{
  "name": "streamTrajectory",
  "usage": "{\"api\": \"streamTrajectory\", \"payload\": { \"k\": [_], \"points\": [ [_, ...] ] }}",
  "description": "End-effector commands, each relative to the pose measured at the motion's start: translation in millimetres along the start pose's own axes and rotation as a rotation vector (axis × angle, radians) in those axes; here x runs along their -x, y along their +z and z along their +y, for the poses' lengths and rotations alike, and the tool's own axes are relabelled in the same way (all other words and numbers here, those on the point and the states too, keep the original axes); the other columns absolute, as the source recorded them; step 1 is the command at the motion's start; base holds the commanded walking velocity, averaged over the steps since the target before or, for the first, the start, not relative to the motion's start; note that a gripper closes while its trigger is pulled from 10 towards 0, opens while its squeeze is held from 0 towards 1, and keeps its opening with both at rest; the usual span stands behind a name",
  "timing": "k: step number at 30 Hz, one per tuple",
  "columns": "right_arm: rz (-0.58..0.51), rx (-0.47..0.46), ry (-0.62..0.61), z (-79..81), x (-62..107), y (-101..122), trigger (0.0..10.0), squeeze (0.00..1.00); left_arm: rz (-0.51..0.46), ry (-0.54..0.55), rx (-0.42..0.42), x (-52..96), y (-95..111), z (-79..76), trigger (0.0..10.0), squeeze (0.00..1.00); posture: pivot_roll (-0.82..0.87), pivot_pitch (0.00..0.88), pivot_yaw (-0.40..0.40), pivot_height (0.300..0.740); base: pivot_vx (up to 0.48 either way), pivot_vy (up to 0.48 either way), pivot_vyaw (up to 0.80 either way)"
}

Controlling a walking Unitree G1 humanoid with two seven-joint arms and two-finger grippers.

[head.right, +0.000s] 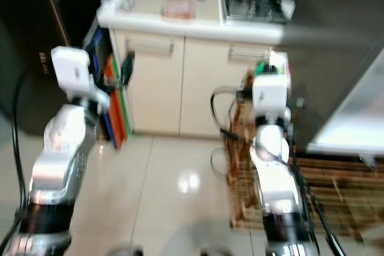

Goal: Restocking fridge

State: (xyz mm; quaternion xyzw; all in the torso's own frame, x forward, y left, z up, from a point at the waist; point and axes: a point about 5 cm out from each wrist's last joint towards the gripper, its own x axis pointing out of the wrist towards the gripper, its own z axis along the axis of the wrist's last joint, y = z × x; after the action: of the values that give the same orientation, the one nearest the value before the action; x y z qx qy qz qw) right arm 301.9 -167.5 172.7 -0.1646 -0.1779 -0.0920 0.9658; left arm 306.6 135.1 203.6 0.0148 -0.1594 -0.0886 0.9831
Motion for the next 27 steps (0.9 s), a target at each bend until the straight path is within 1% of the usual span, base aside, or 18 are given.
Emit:
{"api": "streamTrajectory", "payload": {
  "k": [1, 3, 8, 9, 10, 21, 27],
  "points": [
    [0.003, -0.003, -0.002, -2.9, -2.1, 0, 10.0, 0.0, -0.022, -0.038, 0.017, -0.3, 5, -9.0, 10.0, 0.0, 0.0, 0.0, -0.016, 0.726, 0.0, -0.458, 0.0],
    [0.011, -0.014, 0.012, -0.3, -2.4, -1, 10.0, 0.0, -0.027, -0.051, 0.018, 0.2, 6, -13.2, 10.0, 0.0, 0.0, 0.0, -0.016, 0.726, 0.0, -0.458, 0.0],
    [0.032, -0.03, 0.027, 1.8, -1.8, -5, 10.0, 0.0, -0.032, -0.062, 0.018, 0.1, 7, -12.9, 10.0, 0.0, 0.0, 0.0, -0.017, 0.726, 0.0, -0.455, 0.0],
    [0.055, -0.042, 0.024, 1.1, -1.5, -8, 10.0, 0.0, -0.03, -0.06, 0.025, -0.2, 7, -12.5, 10.0, 0.0, 0.0, 0.0, -0.017, 0.726, 0.0, -0.454, 0.0],
    [0.08, -0.062, 0.016, 0.1, -1.1, -11, 10.0, 0.0, -0.023, -0.05, 0.054, -1.0, 6, -11.3, 10.0, 0.0, 0.0, 0.0, -0.018, 0.726, 0.0, -0.454, 0.0],
    [0.067, -0.058, 0.032, 0.3, -2.1, -11, 10.0, 0.0, -0.044, -0.078, 0.045, -3.5, 9, -16.1, 10.0, 0.0, -0.01, 0.0, -0.018, 0.726, 0.0, -0.454, 0.0],
    [0.068, -0.056, 0.045, 2.1, 1.4, -12, 10.0, 0.0, -0.05, -0.095, 0.053, -2.7, 10, -17.6, 10.0, 0.0, -0.01, 0.0, -0.014, 0.726, 0.0, -0.456, 0.0]
  ]
}}
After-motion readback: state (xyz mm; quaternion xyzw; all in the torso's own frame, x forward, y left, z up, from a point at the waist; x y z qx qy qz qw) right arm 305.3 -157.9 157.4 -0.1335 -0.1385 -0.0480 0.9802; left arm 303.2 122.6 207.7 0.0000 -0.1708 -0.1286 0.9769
